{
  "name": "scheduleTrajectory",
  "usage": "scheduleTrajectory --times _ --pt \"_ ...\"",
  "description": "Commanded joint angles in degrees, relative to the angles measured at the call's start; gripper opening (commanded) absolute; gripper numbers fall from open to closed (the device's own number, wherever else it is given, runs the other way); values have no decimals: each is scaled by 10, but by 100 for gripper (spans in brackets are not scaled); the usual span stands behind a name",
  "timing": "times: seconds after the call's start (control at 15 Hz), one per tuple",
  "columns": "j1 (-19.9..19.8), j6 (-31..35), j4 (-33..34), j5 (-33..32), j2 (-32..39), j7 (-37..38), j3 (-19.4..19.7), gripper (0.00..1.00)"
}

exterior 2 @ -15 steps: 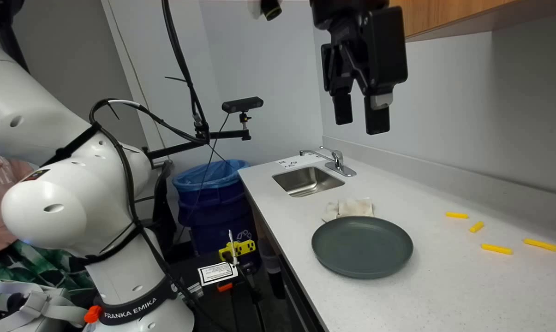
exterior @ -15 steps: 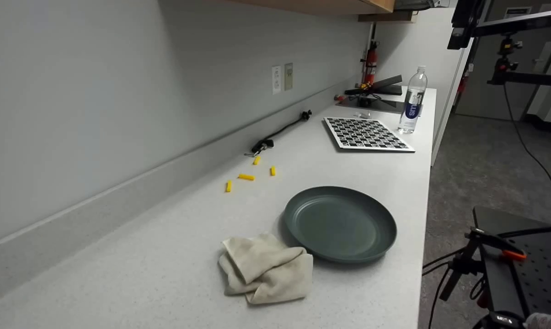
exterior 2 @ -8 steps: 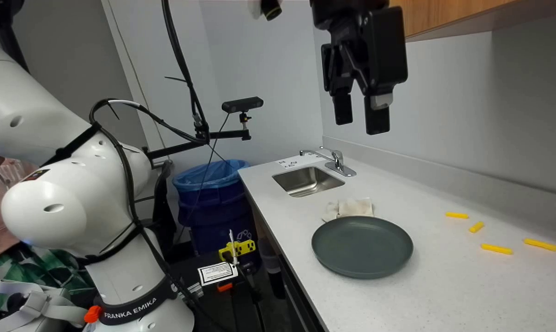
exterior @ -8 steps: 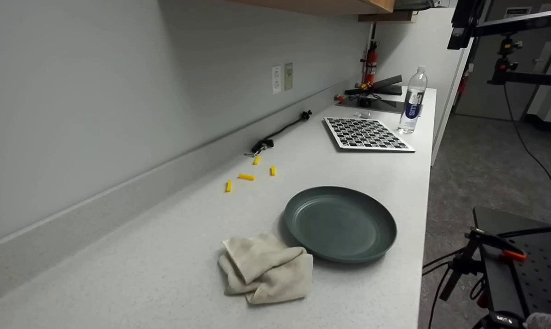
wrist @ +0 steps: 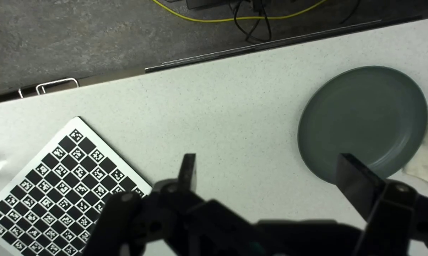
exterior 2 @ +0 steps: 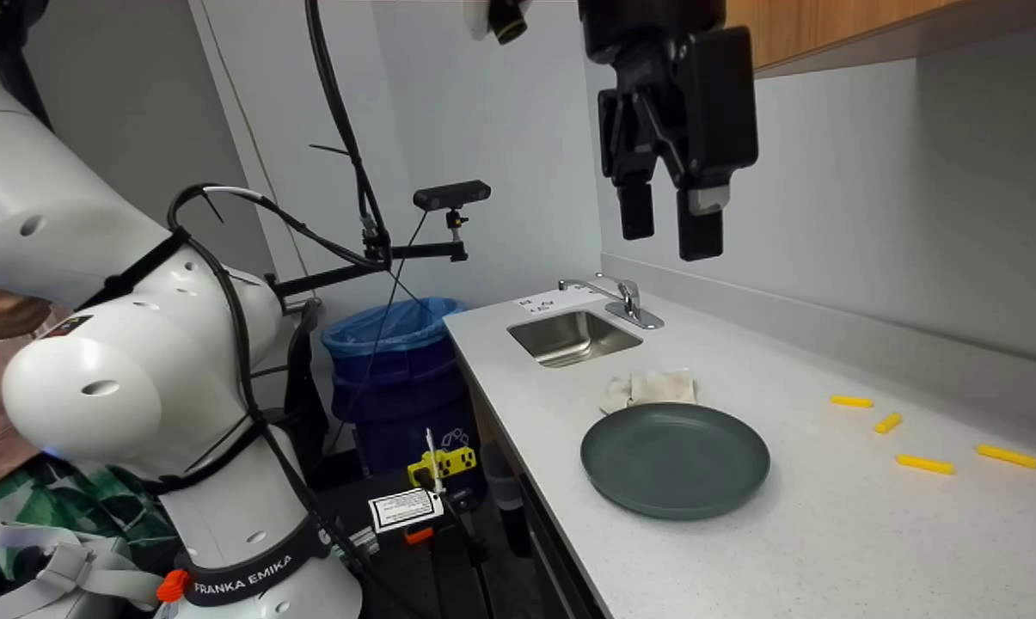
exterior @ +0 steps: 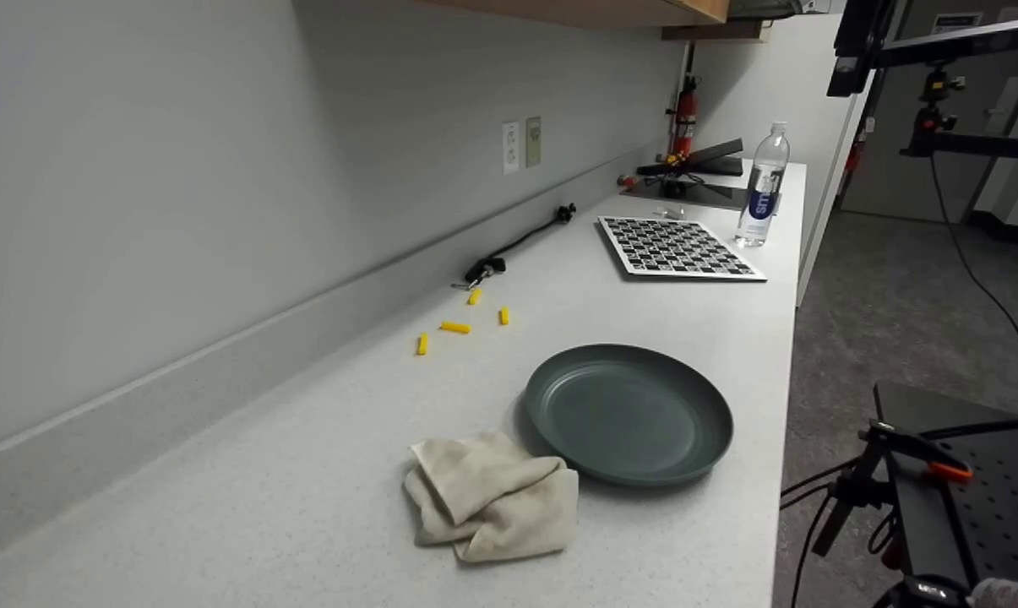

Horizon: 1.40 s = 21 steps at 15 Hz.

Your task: Use the cloth to wipe the plate

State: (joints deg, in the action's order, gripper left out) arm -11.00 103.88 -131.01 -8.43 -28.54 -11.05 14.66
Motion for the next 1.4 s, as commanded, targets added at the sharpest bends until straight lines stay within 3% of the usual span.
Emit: scheduleTrajectory --times 0.0,0.47,0.87,0.93,1.07,1.27,1.33 --pt "-2 -5 2 1 2 -2 -2 100" --pt "-2 -6 2 1 3 -1 -2 100" --pt "9 0 3 1 5 -60 7 100" --pt "37 -33 94 27 65 -30 -26 100" --pt "52 -46 126 45 77 -33 -38 100" --pt "75 -102 225 60 136 0 -77 100" --pt "64 -49 144 49 81 -15 -65 100"
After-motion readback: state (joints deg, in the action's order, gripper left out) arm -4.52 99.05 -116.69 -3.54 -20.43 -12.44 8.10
